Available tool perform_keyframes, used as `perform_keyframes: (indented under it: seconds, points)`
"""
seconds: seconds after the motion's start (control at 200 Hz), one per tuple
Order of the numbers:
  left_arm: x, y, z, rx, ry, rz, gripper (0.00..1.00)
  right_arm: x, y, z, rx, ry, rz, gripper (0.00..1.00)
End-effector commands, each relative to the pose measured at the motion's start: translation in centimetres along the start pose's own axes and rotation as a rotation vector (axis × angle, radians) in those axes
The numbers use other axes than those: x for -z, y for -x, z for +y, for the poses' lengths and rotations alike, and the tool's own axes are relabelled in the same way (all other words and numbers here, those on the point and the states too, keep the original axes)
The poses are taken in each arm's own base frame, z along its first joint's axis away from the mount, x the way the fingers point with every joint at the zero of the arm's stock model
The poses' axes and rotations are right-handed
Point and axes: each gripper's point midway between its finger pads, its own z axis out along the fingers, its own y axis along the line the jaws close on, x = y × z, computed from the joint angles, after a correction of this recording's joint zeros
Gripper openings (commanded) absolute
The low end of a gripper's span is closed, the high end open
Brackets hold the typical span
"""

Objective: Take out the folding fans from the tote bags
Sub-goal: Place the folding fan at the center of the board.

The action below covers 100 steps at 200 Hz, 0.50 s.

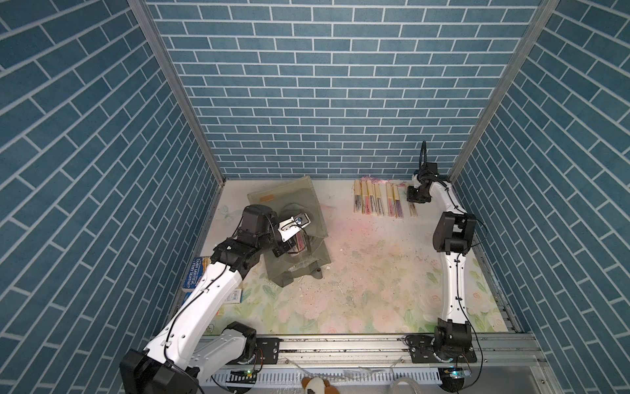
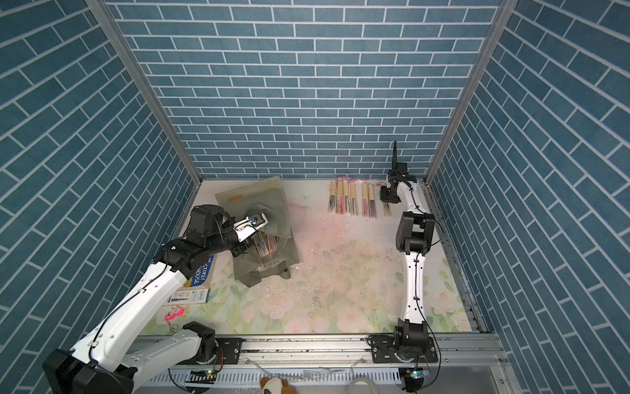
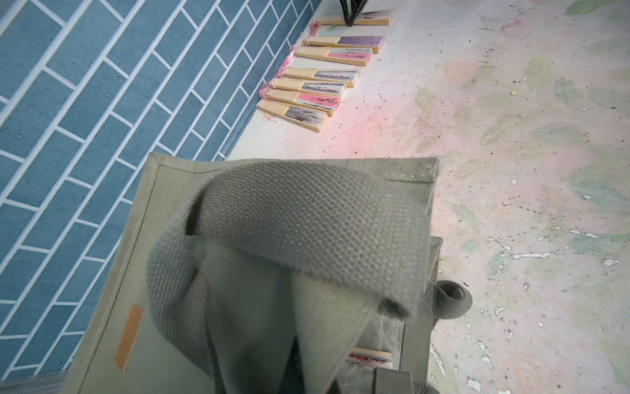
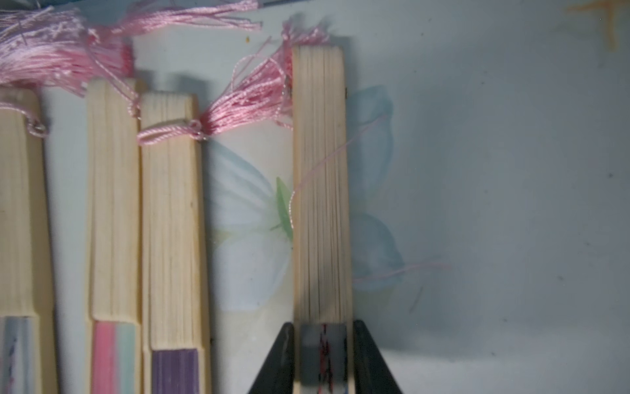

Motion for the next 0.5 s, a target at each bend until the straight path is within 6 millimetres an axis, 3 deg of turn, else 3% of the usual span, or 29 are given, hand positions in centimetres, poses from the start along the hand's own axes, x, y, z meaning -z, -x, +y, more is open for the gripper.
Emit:
perform_keyframes:
  seconds: [0.0,0.33,0.495]
  points:
    - [-0.3,-0.3,0.1,0.002,0.003,0.018,0.00,-0.8,-0.7,1.6,0.077,0.042,0.025,0.30]
    - [-0.3,-0.4,0.0,0.002,0.001,0.017,0.00,-0.6,-0.6,2.5,0.105,0.070,0.023,0.32]
    - [-0.2,-0.3,0.0,0.002,0.003,0.014,0.01,0.9,-0.2,3.2,0.087,0.097,0.014,0.37]
